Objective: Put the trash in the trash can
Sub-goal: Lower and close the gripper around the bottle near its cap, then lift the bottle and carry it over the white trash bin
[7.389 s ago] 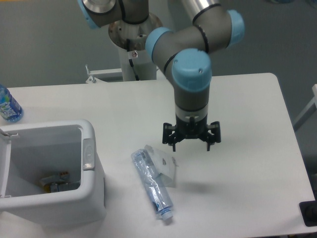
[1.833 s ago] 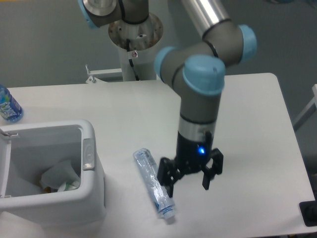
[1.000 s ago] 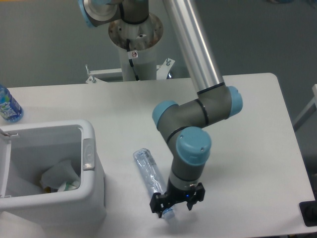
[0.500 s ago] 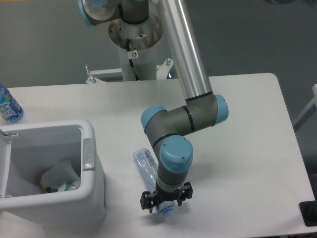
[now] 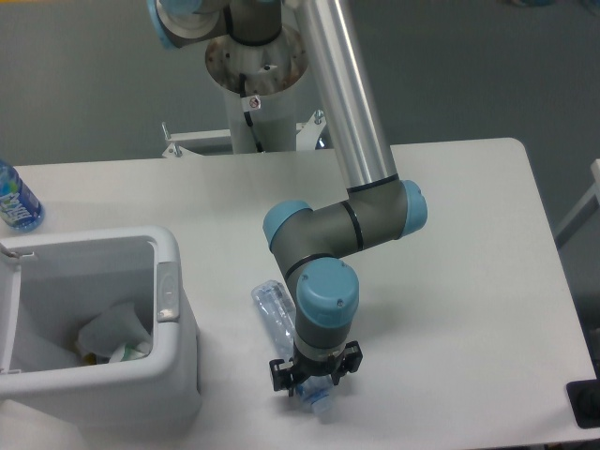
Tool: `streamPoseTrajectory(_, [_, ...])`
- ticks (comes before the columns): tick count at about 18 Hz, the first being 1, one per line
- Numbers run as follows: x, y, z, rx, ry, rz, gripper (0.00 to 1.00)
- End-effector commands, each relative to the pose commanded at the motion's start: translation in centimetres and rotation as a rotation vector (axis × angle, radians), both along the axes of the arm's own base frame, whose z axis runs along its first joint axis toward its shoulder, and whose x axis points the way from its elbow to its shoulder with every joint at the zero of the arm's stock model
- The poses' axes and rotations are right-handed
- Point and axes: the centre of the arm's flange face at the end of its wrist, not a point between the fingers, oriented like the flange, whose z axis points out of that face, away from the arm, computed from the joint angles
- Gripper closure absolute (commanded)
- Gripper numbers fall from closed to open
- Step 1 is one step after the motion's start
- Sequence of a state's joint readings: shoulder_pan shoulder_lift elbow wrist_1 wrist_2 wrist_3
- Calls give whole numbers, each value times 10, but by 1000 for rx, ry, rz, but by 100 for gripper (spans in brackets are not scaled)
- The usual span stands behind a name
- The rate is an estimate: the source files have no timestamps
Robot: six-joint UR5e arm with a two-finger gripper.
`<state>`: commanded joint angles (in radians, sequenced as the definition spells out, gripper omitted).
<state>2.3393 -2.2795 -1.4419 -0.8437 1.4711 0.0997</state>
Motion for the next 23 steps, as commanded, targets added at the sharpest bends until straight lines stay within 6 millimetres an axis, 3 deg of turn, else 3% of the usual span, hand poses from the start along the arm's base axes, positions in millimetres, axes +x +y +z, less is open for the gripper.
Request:
streamPoseTrajectory(5, [0, 0, 8, 9, 9, -2, 33])
streamPoseTrajectory(11, [-11, 0, 57, 71, 64, -9, 33])
streamPoseTrajectory(14, [-27, -7, 113, 145, 138, 4, 33])
streamPoseTrajectory(19, [-55, -7, 246, 448, 239, 57, 33])
streamPoseTrajectory(21, [-50, -11, 297, 539, 306, 74, 33])
streamPoseTrajectory(23, [-33, -19, 334, 579, 338, 62, 33])
